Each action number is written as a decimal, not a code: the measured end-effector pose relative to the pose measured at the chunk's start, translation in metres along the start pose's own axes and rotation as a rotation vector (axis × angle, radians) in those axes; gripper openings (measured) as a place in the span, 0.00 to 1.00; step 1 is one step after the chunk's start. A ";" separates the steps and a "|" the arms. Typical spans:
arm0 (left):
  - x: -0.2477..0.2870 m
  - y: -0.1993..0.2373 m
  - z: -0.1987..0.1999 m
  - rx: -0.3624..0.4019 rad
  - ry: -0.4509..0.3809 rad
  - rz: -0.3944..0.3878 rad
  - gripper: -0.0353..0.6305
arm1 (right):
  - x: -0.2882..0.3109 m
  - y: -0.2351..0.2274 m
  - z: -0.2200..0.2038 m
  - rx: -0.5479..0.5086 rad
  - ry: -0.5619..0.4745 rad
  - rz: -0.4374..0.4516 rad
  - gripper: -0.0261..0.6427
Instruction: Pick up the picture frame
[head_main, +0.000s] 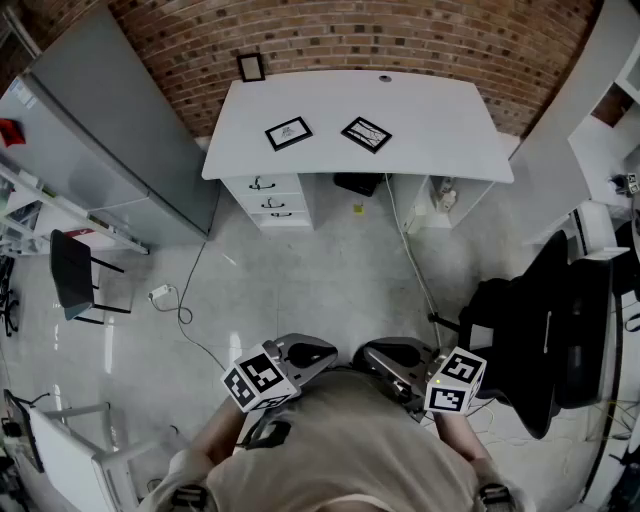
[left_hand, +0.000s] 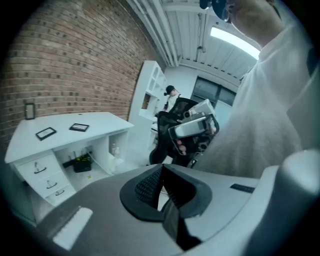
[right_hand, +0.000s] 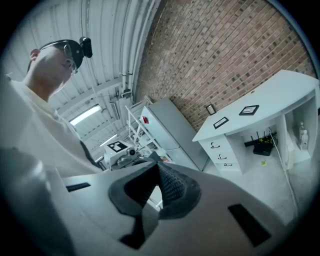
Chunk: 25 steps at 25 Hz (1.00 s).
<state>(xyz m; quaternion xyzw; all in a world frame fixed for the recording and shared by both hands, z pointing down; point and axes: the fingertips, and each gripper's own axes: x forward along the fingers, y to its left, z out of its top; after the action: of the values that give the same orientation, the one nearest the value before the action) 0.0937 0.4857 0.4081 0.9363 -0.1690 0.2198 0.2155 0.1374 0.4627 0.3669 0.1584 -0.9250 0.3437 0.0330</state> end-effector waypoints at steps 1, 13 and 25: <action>-0.019 0.014 -0.004 0.000 -0.027 0.054 0.06 | 0.017 0.003 0.001 -0.001 -0.024 -0.024 0.05; -0.178 0.089 -0.070 -0.084 -0.240 0.240 0.06 | 0.172 0.070 -0.029 -0.082 0.013 -0.202 0.05; -0.189 0.092 -0.075 -0.081 -0.258 0.237 0.06 | 0.188 0.071 -0.030 -0.119 0.049 -0.257 0.05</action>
<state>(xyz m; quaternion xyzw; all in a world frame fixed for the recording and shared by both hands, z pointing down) -0.1301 0.4850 0.4076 0.9207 -0.3132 0.1149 0.2024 -0.0648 0.4822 0.3774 0.2648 -0.9149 0.2849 0.1084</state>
